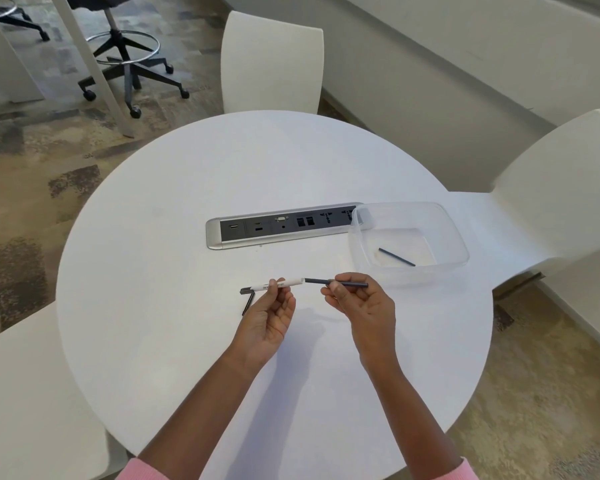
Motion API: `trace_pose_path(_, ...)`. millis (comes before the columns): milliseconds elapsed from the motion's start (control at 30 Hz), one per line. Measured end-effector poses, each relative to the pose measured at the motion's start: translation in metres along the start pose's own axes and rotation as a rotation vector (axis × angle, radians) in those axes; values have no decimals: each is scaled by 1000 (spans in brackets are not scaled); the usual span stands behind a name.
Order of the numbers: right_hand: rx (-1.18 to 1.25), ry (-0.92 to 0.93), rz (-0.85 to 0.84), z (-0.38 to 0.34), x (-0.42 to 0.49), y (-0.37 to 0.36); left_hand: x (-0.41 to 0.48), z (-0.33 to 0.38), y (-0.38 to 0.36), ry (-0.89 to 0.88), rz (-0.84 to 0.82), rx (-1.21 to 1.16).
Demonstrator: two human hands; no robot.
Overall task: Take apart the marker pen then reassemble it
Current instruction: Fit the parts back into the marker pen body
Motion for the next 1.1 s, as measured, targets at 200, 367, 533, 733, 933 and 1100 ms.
trace_pose_path(200,29,38,7,-5,-4,0,-2,0,-1,10,22,-40)
trace_pose_path(367,2,31,-2,-3,-2,0,-1,-2,-1,6,24,-12)
trace_pose_path(533,-224,114,-28,-4,1,2,-1,-1,0,-18,19,33)
trace_pose_path(733,-453,173,-187,-12,10,-8,0,-6,2,-11,20,93)
trace_pose_path(933,-475,230,-152,-14,5,-21,-4,-9,-6,28,4,-31)
trace_pose_path(1100,-659,440,-120,-15,-10,-32,-5,-6,-11,49,-16,-87)
Point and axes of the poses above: each hand's wrist, its own x-axis towards the middle knuckle, its own y-axis out of the back of the hand, z = x × y, the point moved 7 cm from there along x, towards the middle knuckle, and after that the axes turned 7 degrees about -x, right-handed, at the moved point
